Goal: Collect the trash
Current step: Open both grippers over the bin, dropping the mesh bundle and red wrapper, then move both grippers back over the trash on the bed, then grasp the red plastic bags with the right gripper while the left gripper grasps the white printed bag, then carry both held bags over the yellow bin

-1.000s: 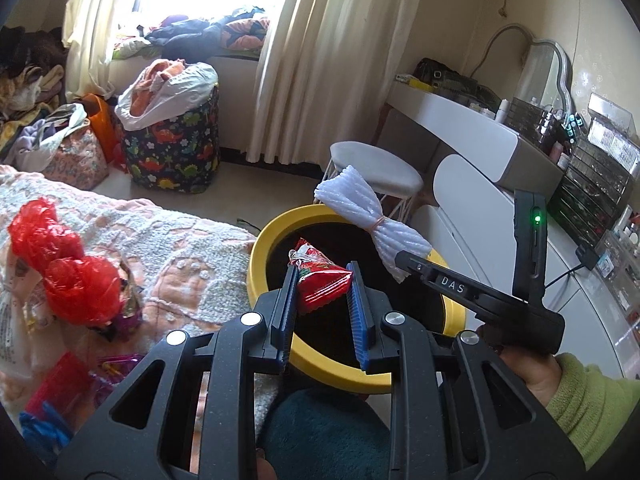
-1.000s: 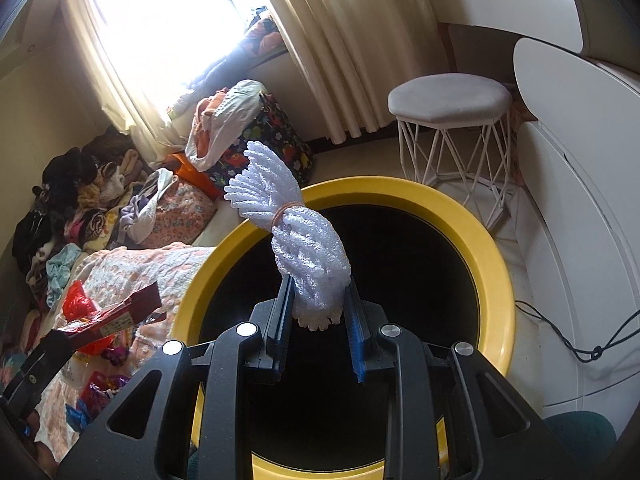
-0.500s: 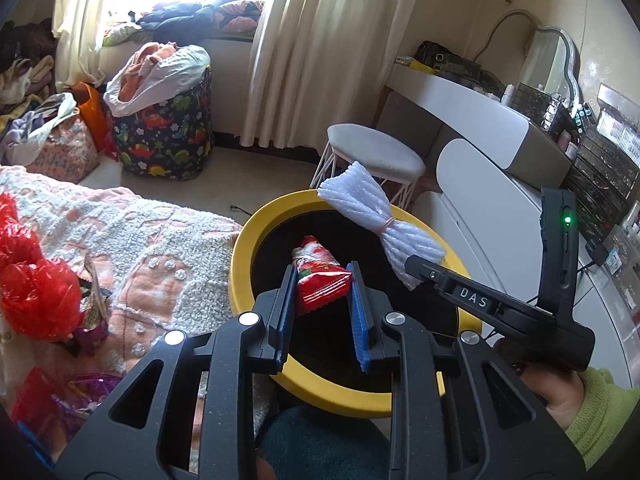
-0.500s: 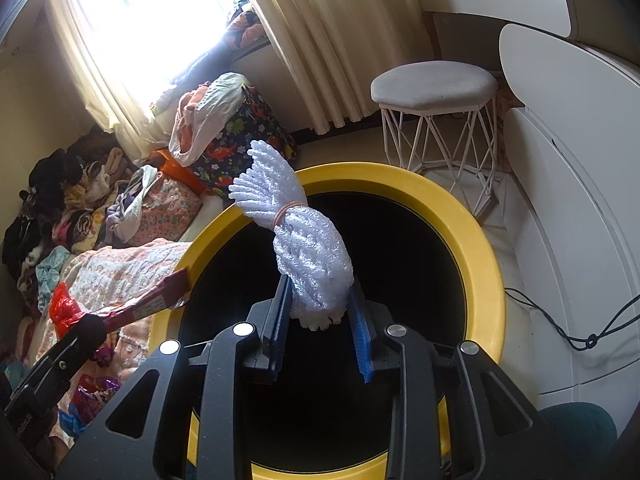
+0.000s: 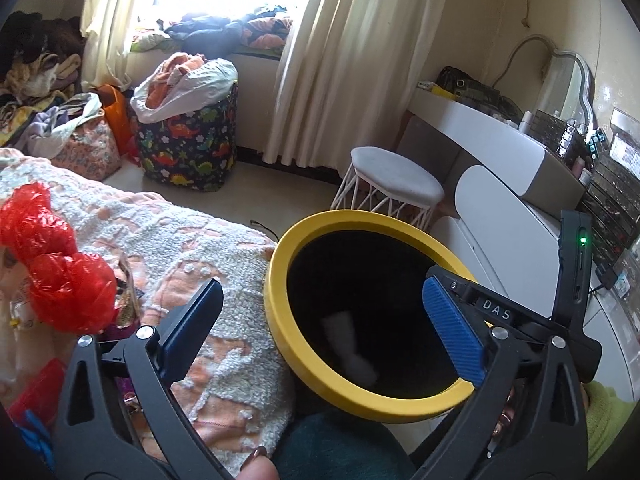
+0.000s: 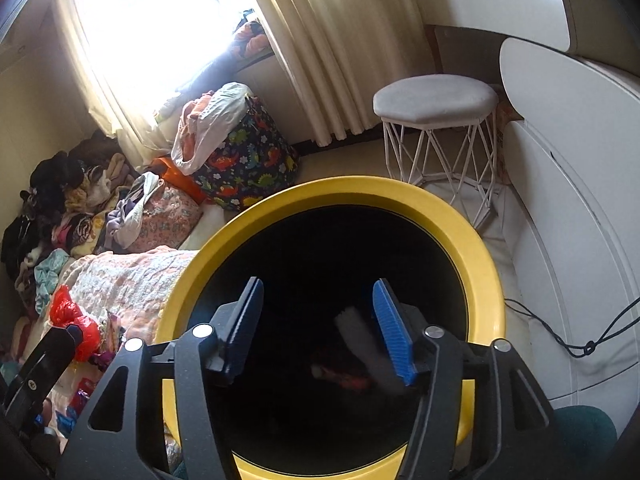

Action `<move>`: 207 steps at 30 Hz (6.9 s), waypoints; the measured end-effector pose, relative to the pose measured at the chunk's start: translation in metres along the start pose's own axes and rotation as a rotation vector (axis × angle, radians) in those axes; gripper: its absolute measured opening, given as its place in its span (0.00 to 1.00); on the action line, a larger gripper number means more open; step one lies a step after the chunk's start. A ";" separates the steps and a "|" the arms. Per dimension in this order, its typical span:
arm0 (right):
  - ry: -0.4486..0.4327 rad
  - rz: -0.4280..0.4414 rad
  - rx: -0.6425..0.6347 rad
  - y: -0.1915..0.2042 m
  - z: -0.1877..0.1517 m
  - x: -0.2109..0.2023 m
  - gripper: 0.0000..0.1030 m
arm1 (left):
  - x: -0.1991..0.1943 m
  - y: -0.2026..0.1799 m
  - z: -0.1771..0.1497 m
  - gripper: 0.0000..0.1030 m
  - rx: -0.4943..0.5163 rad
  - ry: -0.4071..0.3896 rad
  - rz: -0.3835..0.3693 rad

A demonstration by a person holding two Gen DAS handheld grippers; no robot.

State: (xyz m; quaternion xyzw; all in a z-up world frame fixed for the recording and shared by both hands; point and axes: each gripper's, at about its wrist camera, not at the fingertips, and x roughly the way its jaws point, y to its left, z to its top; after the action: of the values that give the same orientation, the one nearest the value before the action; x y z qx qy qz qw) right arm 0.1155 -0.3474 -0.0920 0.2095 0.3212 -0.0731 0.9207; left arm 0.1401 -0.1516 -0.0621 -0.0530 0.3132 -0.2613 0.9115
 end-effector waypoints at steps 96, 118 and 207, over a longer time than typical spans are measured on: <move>0.100 0.447 -0.540 0.242 -0.055 0.016 0.80 | -0.135 0.229 -0.048 0.89 -0.498 -0.167 0.392; 0.249 0.460 -0.535 0.274 -0.065 0.074 0.66 | -0.110 0.229 -0.062 0.74 -0.519 -0.090 0.319; 0.019 0.432 -0.218 0.122 -0.020 -0.027 0.40 | -0.115 0.111 -0.010 0.33 -0.265 -0.135 0.090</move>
State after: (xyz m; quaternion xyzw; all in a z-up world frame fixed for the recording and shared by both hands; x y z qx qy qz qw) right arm 0.1161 -0.2293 -0.0480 0.1734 0.2836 0.1624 0.9291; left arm 0.1070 0.0025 -0.0364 -0.1764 0.2848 -0.1723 0.9263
